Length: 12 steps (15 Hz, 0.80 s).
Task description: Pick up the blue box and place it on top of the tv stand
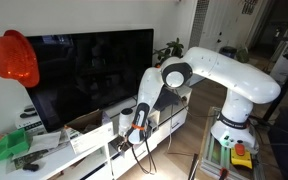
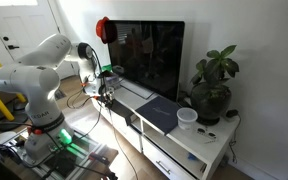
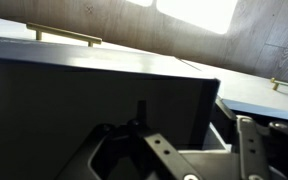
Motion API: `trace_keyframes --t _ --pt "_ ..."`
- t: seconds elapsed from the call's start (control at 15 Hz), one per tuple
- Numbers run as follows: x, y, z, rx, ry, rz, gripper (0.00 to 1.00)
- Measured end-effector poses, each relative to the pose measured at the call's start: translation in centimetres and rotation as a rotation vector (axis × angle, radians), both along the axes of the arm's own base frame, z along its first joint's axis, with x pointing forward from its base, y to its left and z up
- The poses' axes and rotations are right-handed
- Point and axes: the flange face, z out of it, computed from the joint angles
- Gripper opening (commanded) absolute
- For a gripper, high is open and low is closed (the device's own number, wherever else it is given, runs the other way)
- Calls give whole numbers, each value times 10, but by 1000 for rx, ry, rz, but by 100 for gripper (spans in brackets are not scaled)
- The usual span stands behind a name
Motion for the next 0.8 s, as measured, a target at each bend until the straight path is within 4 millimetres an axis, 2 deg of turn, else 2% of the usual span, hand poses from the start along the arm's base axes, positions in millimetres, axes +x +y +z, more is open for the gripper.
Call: trace_keyframes --t 0.33,0.47,0.8 --pt "2 1 -1 0 27 -23 3" --pt "2 2 -2 -1 50 -33 0" --pt "2 3 2 -7 98 -52 1"
